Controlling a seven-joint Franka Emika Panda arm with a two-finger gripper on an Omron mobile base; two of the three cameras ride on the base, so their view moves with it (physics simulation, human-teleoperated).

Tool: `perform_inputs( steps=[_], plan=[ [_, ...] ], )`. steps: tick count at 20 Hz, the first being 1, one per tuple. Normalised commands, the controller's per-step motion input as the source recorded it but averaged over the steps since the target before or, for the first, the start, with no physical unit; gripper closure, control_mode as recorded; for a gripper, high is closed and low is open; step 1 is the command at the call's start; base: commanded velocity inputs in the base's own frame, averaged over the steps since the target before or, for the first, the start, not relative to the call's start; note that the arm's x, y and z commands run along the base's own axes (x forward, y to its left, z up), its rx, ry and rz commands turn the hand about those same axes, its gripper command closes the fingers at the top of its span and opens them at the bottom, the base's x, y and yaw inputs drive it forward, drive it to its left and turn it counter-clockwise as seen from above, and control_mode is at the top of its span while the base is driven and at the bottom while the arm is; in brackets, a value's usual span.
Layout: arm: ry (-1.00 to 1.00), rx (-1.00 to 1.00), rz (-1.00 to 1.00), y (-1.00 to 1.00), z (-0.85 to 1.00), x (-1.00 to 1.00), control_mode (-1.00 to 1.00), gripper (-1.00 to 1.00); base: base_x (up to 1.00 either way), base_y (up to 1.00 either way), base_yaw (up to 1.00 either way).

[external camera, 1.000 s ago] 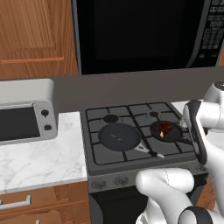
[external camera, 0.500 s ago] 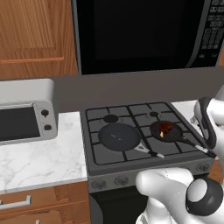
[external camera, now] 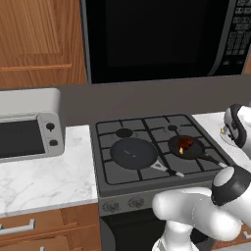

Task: Place one of the steaks on the plate and the other in the bowl. Then place the bowl in the fridge.

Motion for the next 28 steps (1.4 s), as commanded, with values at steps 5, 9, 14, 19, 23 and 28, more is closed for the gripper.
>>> perform_inputs(
  steps=[5,9,14,19,23,28],
  plan=[
    [0.0,0.0,0.0,-0.36,-0.1,0.31,-1.0,1.0,0.0,0.0,0.0],
    [0.0,0.0,0.0,-0.38,-0.19,0.35,-1.0,1.0,0.0,0.0,0.0],
    [0.0,0.01,0.02,-0.42,-0.21,0.31,-1.0,1.0,0.0,0.0,0.0],
    [0.0,0.01,0.02,-0.41,-0.18,0.3,-1.0,1.0,0.0,0.0,0.0],
    [0.0,0.03,0.02,-0.41,-0.13,0.31,-1.0,1.0,0.0,0.0,0.0],
    [0.06,0.08,0.06,-0.36,-0.13,0.23,-1.0,1.0,0.0,0.0,0.0]
  ],
)
